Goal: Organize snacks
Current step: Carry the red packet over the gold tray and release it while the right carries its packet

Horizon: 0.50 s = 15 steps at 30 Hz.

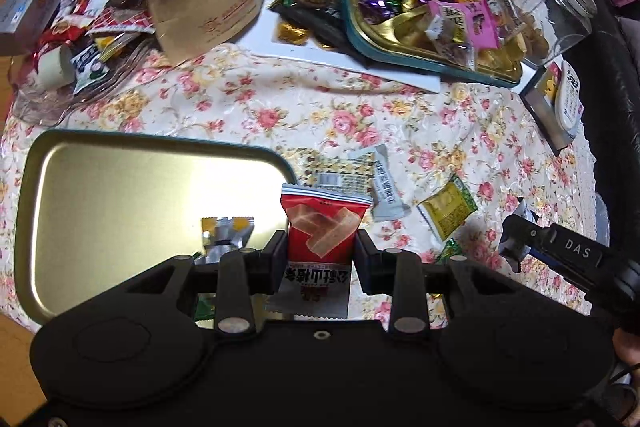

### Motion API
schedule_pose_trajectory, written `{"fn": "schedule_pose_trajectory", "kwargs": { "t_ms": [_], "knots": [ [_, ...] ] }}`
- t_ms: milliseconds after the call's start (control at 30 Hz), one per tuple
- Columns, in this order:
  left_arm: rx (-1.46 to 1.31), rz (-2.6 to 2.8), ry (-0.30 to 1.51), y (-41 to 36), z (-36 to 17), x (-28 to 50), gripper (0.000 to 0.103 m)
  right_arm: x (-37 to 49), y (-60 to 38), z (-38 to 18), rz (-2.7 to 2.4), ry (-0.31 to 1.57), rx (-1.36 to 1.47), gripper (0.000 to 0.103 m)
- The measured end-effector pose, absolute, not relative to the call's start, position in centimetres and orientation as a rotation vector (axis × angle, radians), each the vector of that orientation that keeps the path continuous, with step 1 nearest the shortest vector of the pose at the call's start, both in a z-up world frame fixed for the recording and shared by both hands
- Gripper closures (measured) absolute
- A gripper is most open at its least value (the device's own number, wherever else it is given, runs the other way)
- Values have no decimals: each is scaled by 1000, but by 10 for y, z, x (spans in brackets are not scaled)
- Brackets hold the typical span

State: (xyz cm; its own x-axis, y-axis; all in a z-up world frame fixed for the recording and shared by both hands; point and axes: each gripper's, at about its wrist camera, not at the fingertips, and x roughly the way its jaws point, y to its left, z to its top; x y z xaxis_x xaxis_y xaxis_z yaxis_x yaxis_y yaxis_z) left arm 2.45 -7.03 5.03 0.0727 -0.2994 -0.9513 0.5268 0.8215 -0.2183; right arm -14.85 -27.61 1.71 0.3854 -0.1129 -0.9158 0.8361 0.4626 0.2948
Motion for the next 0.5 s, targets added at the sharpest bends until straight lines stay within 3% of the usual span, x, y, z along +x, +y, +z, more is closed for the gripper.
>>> {"fn": "schedule_pose_trajectory", "kwargs": {
  "t_ms": [500],
  "knots": [
    [153,-468,1349,10,42,62,60,-74,-179,36,-488,1030,711,69]
  ]
}}
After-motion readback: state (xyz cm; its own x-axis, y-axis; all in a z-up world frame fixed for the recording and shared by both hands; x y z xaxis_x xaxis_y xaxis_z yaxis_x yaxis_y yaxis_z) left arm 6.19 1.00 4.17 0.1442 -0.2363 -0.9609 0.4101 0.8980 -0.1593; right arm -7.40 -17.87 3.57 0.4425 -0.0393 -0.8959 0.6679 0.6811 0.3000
